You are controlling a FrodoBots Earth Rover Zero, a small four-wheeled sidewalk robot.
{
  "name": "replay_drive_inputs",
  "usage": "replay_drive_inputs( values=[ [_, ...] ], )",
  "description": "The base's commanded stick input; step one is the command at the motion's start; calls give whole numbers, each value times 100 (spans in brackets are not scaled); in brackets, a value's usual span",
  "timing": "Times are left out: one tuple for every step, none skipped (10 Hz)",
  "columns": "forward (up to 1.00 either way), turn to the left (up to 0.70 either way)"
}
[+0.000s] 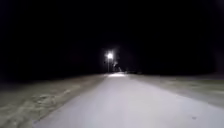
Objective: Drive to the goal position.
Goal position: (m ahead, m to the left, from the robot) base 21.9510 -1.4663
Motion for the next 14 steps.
replay_drive_inputs(
  values=[
    [100, 0],
    [100, 0],
    [100, 0],
    [100, 0],
    [100, 0],
    [100, 0],
    [100, 0],
    [100, 0],
    [100, 0],
    [100, 0],
    [100, 0],
    [100, 0],
    [100, 0],
    [100, 0]
  ],
)
